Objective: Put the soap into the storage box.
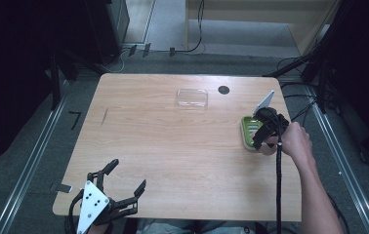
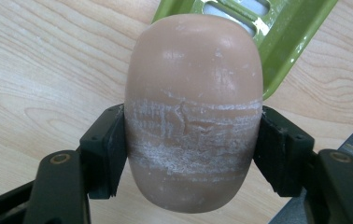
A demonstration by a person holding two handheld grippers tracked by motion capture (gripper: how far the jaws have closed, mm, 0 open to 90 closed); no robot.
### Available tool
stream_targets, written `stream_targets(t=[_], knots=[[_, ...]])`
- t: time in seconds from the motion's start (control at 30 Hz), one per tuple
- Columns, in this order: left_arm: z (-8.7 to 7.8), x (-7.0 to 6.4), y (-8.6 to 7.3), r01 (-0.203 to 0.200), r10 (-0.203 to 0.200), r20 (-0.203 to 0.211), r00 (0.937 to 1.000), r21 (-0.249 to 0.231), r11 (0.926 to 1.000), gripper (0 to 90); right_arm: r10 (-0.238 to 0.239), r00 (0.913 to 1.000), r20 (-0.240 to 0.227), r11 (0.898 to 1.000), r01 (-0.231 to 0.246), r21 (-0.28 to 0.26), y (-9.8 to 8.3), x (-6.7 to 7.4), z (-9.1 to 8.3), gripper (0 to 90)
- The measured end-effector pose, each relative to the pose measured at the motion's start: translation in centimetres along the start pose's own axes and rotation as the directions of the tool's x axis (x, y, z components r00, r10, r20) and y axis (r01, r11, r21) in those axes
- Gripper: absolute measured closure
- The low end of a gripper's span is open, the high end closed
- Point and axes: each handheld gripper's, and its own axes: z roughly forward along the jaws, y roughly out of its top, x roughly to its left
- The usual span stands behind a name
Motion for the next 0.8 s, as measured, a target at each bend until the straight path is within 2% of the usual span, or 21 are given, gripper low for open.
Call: stream_targets(t=[0.4,0.8], knots=[[0.0,0.0,0.0,-0.001,0.001,-0.003,1.0000,0.001,1.0000,11.4,0.006,0.9999,-0.014,1.000,-0.006,-0.021,1.0,-0.5,0.0,33.5],[-0.2,0.0,0.0,0.001,-0.001,-0.006,1.0000,0.000,1.0000,11.3,0.050,0.9986,-0.019,0.998,-0.051,-0.040,1.6,-1.2,0.1,33.6]])
